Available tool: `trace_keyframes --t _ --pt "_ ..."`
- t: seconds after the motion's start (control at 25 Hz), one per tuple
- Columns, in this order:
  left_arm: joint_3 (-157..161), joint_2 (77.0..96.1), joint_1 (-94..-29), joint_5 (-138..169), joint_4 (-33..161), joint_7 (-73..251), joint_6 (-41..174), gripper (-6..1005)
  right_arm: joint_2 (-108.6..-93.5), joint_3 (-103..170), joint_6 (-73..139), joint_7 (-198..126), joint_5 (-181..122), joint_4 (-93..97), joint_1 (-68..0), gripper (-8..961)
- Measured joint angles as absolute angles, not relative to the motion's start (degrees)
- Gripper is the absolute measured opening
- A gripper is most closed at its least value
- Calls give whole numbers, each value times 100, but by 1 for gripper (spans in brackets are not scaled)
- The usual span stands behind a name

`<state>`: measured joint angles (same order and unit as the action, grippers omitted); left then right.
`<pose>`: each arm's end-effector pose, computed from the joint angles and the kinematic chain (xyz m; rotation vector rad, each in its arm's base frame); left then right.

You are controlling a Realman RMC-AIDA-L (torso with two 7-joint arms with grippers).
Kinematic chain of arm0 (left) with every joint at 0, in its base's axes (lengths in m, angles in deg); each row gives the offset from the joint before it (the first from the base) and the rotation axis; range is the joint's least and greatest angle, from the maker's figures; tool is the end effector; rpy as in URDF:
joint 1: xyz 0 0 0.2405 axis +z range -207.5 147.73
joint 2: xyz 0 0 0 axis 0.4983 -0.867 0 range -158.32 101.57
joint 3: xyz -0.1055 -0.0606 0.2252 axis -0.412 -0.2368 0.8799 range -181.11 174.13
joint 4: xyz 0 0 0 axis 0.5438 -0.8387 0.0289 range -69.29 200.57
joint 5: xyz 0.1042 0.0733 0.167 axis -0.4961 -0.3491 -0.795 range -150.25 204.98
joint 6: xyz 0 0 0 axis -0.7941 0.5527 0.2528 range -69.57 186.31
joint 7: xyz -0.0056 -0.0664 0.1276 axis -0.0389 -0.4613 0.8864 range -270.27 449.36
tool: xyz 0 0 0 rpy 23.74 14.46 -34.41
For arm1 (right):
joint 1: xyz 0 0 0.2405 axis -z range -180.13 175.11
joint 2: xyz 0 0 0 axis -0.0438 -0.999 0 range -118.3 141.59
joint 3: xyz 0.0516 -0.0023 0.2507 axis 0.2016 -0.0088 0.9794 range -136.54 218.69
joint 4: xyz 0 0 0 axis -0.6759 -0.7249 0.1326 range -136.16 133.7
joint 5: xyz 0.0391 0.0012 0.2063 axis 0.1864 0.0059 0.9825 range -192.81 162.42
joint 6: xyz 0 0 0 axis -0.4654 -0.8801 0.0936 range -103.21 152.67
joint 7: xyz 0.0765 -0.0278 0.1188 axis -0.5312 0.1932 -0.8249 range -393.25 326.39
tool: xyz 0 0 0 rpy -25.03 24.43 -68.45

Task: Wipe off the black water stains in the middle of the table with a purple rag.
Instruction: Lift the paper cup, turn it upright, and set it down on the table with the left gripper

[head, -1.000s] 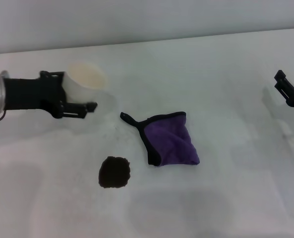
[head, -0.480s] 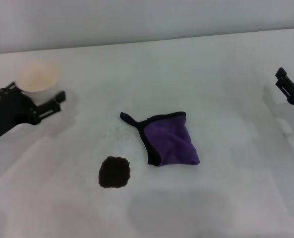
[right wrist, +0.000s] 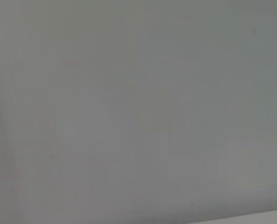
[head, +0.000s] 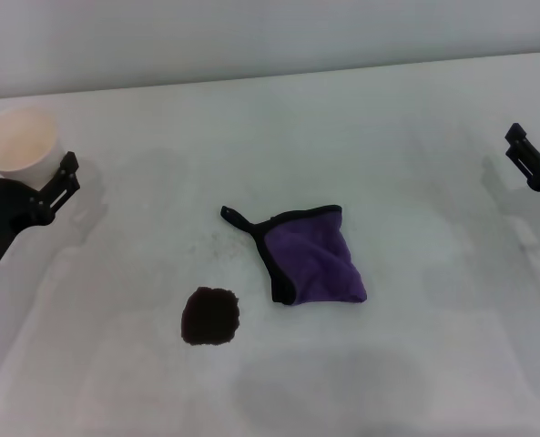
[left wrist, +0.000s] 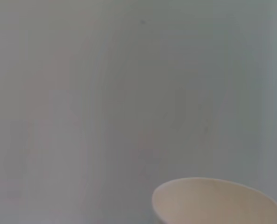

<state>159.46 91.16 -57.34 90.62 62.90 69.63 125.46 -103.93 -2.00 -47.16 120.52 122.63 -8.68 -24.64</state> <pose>-0.3236 0.3196 -0.0452 -1.8850 -0.5870 -0.7043 0.3880 0.2799 0.0032 -1.5472 0.8321 0.7192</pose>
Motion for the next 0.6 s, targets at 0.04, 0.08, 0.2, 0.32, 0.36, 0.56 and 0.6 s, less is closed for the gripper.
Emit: trace_keyframes --t 0.04,0.08,0.2,0.32,0.36,0.56,0.6 --pt "15946 9119 -5722 9179 6176 7189 12488 873 -10393 -200 -4718 12051 12254 -865 -2459 823" --pt "15945 9119 -5712 9251 6081 7407 12421 873 -10393 -199 -4719 12051 12254 -864 -2451 823" --pt "15946 9120 -5743 9284 5906 7808 12130 873 -10393 -200 -4733 12050 12253 -863 -2432 822" --pt "15946 9129 -5793 9297 5806 7874 11857 873 -10393 -200 -4749 12048 12253 -861 -2420 822" --pt "15946 9133 -5811 9301 5790 7875 11781 873 -10393 -200 -4751 12048 12252 -861 -2417 822" --pt "15942 9136 -5845 9369 5645 7875 11478 872 -10393 -200 -4760 12046 12253 -861 -2415 822" --pt "15940 9136 -5845 9388 5625 7875 11441 872 -10393 -199 -4761 12046 12252 -861 -2416 822"
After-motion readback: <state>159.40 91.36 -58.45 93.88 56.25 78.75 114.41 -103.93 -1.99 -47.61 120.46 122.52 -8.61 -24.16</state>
